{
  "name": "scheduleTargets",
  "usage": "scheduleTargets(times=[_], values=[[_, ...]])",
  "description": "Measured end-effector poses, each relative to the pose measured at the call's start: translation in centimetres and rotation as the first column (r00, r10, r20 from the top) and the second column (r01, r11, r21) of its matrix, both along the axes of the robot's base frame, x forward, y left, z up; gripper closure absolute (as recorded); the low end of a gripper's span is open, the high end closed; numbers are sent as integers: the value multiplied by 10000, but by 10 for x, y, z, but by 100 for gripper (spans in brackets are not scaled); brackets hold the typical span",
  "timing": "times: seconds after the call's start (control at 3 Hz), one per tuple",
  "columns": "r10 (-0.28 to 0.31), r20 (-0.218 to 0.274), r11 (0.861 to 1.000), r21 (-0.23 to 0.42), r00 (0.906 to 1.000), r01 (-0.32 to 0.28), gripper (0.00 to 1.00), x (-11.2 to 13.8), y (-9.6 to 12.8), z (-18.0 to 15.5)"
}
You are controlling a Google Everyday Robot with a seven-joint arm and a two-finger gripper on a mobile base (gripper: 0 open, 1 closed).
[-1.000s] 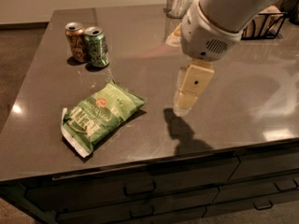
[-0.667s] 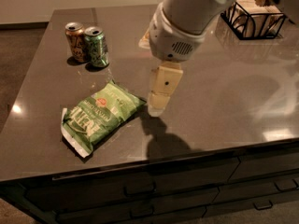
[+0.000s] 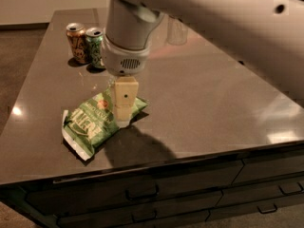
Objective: Pick green jalapeno chip bag
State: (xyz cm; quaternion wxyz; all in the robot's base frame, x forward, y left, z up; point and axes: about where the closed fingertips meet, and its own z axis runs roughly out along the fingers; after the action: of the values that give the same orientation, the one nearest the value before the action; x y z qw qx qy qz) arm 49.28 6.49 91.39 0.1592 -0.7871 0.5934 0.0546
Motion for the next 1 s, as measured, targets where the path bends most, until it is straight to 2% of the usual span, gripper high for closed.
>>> scheduleTargets(times=[0.33,0.67,1.0], values=[[593,-182,9943,-876,9981,-607,0,5,20,-32],[986,-268,9813,-1632,9948,-1017,0,10,26,-55],[1199,-463,9732,-1920,9917,-1266,15,15,26,-65]])
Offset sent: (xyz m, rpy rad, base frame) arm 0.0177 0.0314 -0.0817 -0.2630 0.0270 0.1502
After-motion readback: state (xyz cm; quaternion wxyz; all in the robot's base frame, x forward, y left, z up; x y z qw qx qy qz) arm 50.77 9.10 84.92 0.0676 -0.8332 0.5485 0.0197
